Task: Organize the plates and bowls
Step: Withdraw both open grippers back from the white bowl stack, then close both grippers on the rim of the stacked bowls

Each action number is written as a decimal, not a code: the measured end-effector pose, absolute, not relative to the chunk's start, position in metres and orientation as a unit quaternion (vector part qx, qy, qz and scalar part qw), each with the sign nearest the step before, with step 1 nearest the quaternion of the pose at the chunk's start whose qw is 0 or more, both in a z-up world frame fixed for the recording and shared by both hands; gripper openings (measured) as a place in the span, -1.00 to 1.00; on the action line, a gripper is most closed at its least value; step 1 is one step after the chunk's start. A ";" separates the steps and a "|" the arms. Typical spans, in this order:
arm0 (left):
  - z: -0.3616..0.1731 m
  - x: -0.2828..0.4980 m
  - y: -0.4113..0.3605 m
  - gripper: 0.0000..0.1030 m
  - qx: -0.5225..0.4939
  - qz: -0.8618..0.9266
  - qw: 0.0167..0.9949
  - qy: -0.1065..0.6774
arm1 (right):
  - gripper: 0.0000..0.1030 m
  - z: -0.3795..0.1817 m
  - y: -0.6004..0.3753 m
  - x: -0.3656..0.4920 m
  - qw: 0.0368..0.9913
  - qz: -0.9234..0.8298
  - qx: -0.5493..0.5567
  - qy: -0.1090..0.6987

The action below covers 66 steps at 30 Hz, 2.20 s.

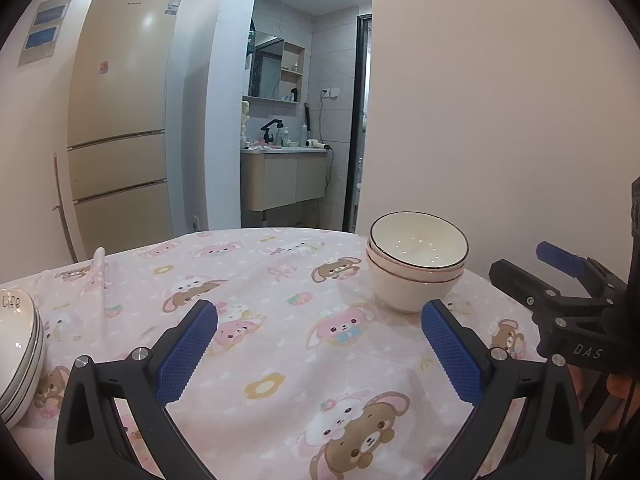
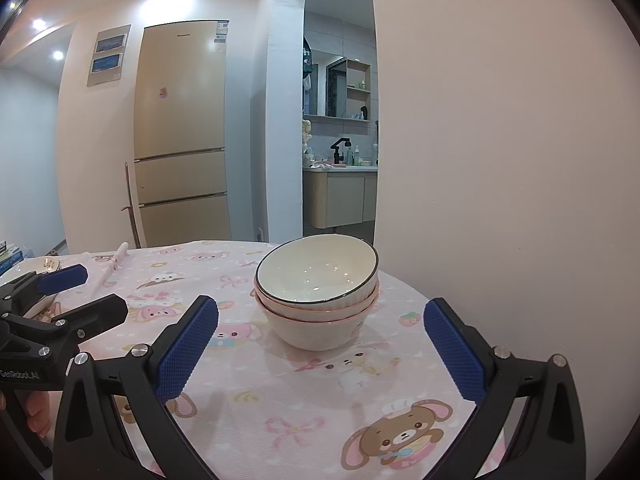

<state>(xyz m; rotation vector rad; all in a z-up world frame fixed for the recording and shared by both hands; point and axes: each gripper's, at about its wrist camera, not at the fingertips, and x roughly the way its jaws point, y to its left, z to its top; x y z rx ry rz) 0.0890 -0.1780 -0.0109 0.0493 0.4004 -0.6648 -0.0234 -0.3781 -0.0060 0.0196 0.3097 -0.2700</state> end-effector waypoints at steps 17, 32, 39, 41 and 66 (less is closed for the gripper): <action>0.044 0.131 -0.198 1.00 0.039 -0.302 0.915 0.264 | 0.99 0.032 -0.420 0.000 0.969 -0.105 -0.037 0.221; 0.013 0.198 -0.276 0.98 0.038 -0.310 0.848 0.428 | 0.99 0.025 -0.501 0.063 0.922 -0.054 0.142 0.355; 0.002 0.207 -0.296 0.96 0.040 -0.323 0.829 0.455 | 0.89 0.006 -0.516 0.087 0.893 -0.052 0.152 0.421; 0.002 0.209 -0.300 0.96 0.031 -0.329 0.821 0.466 | 0.88 0.002 -0.515 0.093 0.887 -0.041 0.152 0.435; -0.037 0.237 -0.303 0.02 -0.080 -0.342 0.768 0.536 | -0.12 -0.034 -0.518 0.122 0.846 0.025 0.258 0.466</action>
